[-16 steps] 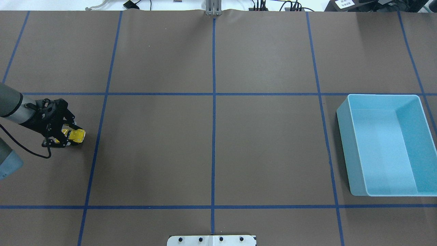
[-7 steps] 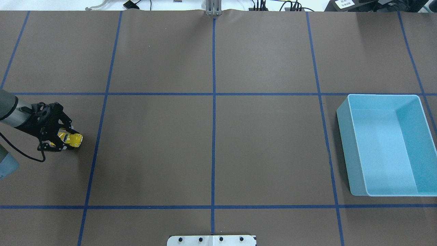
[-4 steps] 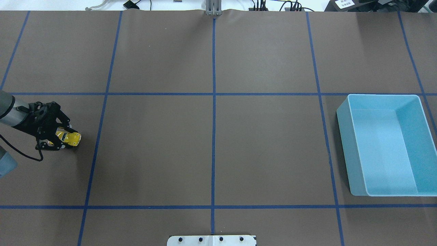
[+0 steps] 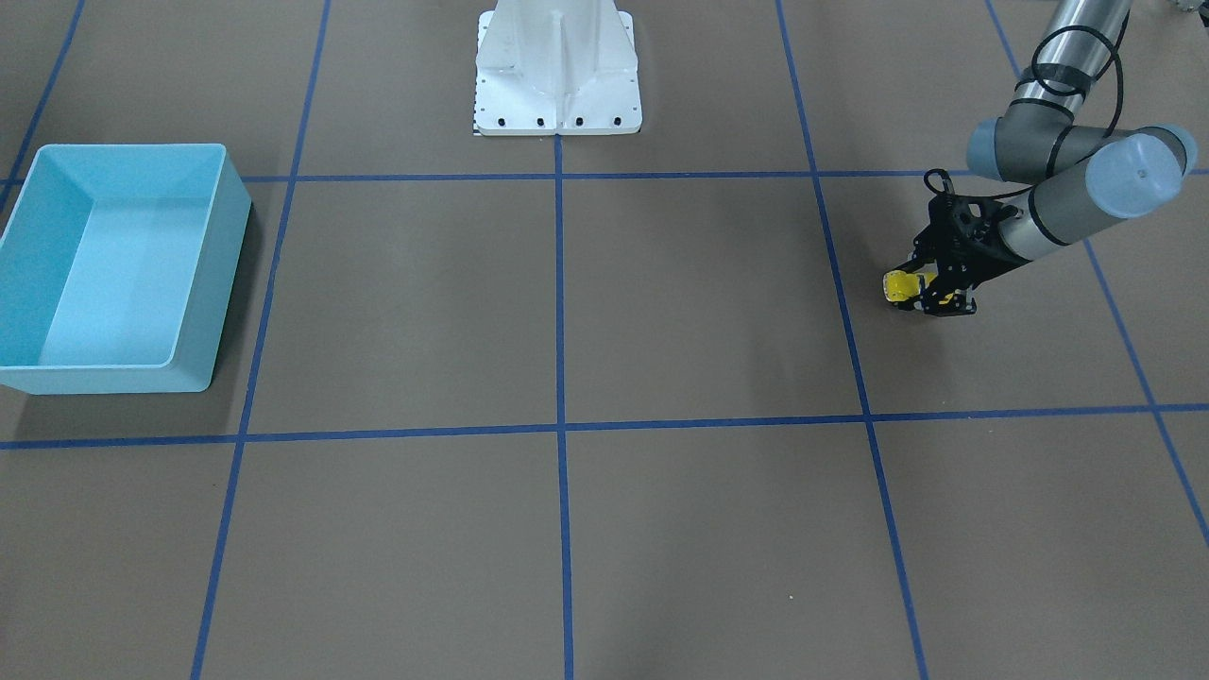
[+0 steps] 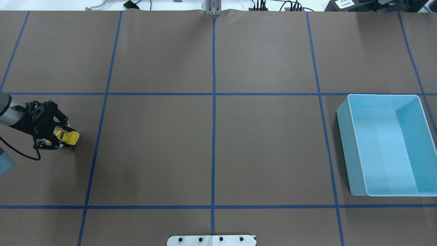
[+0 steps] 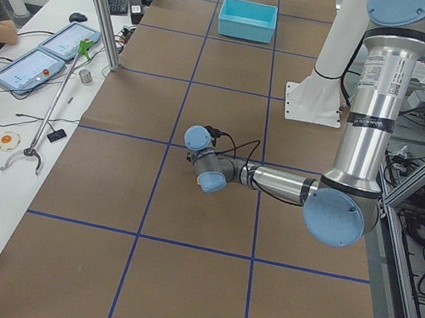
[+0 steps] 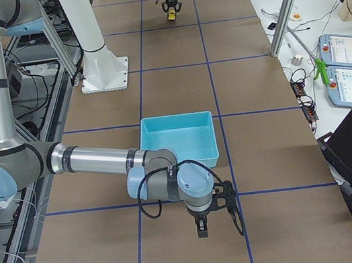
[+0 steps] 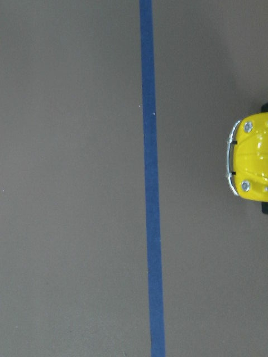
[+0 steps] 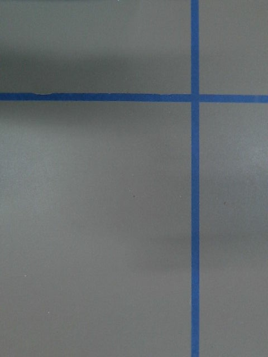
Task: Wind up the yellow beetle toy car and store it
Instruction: 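Drag the pressed car back away from the bin with the left gripper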
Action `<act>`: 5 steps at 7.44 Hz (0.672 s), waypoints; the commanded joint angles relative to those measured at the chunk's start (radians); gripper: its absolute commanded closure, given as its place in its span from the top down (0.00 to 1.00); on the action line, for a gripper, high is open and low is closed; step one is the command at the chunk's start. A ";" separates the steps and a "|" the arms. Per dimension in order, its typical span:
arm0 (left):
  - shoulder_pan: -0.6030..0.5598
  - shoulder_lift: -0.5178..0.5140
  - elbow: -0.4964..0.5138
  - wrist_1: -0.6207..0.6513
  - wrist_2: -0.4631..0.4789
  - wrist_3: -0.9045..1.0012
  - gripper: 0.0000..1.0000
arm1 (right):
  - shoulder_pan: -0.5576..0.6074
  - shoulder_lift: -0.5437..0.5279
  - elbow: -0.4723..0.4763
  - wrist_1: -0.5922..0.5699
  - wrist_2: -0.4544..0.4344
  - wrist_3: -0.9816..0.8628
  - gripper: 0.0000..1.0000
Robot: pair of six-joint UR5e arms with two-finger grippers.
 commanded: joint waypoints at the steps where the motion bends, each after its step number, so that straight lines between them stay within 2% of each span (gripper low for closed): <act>1: -0.012 0.002 0.028 -0.022 -0.025 0.005 0.00 | -0.001 0.000 0.000 0.000 0.000 0.000 1.00; 5: -0.041 0.002 0.098 -0.109 -0.048 0.008 0.00 | 0.001 0.000 0.000 0.000 0.000 0.000 1.00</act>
